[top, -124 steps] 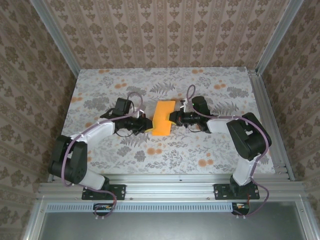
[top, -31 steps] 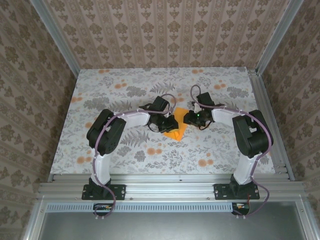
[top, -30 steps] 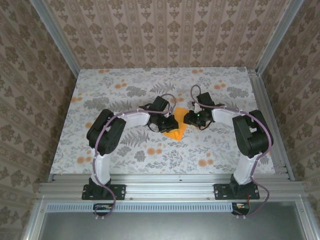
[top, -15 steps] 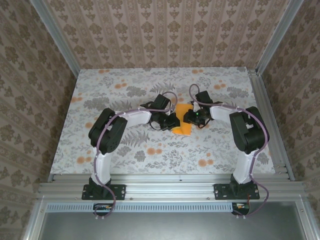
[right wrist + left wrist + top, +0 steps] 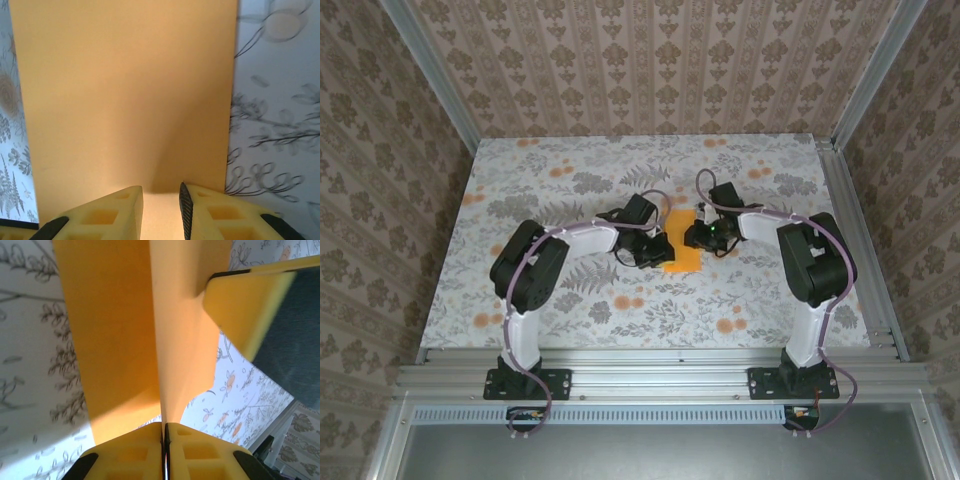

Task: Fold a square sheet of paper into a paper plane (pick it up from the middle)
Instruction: Fold the triangle a second time at the center of the table.

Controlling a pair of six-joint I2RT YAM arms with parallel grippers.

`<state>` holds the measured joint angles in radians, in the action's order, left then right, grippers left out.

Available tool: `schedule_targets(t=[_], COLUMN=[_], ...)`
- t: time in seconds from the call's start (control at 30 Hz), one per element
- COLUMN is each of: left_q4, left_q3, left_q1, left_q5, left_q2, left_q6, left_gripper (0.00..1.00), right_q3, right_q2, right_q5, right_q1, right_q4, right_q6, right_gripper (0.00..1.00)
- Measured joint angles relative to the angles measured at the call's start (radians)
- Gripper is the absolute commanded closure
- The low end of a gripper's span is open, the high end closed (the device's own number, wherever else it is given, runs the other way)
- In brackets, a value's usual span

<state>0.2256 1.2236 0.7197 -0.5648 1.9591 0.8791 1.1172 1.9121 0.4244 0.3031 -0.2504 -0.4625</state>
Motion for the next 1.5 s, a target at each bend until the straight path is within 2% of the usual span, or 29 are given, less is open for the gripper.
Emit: schedule_targets(t=[0.43,0.93,1.5], left_q4=[0.022,0.022,0.015], left_q3=[-0.074,-0.082,0.061], left_q1=[0.000,-0.009,-0.001], left_q5=[0.020,0.019,-0.006], left_q2=[-0.059,-0.060,0.040], left_q6=[0.000,-0.004,-0.004], left_gripper=[0.89,0.89,0.89], right_q3=[0.015,0.107,0.106], right_q2=[-0.058,0.058,0.060], right_q5=[-0.032,-0.094,-0.095], right_q1=[0.026,0.026,0.026], right_q4=[-0.020,-0.042,-0.044], right_q6=[0.000,0.038,0.048], right_gripper=[0.69,0.73,0.75])
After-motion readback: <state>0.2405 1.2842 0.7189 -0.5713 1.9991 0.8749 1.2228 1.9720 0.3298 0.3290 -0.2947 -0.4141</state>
